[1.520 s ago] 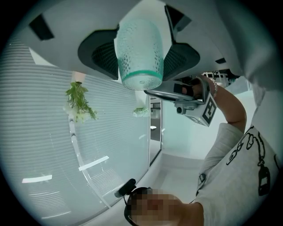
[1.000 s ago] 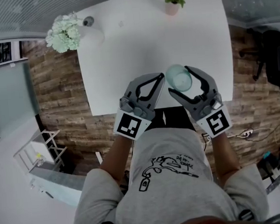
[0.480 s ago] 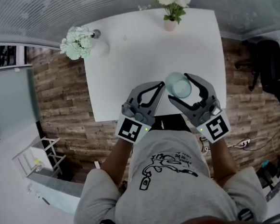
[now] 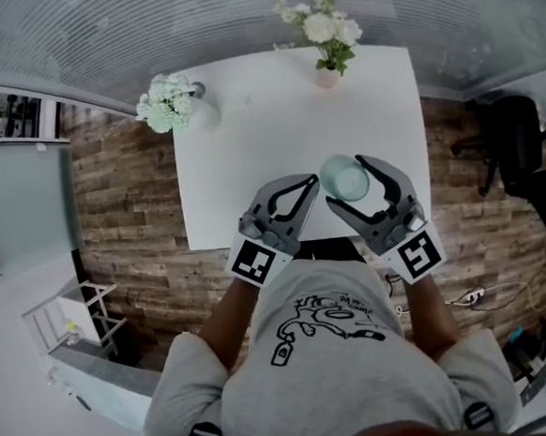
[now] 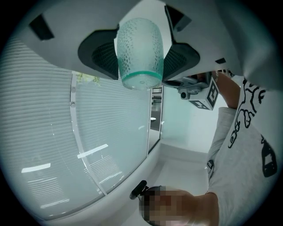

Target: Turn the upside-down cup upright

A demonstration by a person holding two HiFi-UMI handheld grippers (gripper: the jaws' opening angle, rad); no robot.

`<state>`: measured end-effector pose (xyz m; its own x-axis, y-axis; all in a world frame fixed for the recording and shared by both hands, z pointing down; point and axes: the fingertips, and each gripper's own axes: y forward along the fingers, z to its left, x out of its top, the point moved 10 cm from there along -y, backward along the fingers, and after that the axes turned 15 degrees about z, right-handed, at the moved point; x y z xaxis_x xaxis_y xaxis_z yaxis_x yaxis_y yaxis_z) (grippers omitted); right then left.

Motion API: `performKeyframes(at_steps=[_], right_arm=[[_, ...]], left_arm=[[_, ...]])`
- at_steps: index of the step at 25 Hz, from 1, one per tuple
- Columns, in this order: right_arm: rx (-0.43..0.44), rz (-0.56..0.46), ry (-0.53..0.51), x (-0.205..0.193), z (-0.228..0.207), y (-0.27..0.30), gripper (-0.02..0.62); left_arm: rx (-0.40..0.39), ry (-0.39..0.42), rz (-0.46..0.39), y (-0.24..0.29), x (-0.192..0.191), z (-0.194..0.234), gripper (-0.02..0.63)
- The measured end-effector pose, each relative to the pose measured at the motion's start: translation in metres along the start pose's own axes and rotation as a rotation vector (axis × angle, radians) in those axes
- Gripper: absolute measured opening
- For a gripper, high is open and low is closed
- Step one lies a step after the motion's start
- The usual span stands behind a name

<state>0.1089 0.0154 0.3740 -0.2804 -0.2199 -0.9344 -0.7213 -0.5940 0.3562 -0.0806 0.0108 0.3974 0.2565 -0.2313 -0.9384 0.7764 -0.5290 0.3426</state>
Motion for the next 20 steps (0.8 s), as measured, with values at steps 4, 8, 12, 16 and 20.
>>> performKeyframes(at_steps=[4,8,12,16,20], right_arm=[[0.003,0.000,-0.018,0.012,0.000,-0.004,0.324],[0.009,-0.008,-0.030,0.023,-0.002,-0.007,0.324],[0.016,-0.025,-0.041,0.035,-0.003,-0.010,0.324],[0.013,-0.049,-0.046,0.047,-0.006,-0.015,0.324],[0.014,-0.060,-0.057,0.054,-0.005,-0.019,0.324]], left_arm=[[0.011,-0.036,-0.016,-0.003,0.008,-0.002,0.003],[0.021,-0.054,-0.037,-0.006,0.014,-0.003,0.003],[0.022,-0.054,-0.034,-0.011,0.019,-0.006,0.003],[0.026,-0.048,-0.031,-0.015,0.024,-0.008,0.003],[0.035,-0.039,-0.046,-0.019,0.030,-0.007,0.003]])
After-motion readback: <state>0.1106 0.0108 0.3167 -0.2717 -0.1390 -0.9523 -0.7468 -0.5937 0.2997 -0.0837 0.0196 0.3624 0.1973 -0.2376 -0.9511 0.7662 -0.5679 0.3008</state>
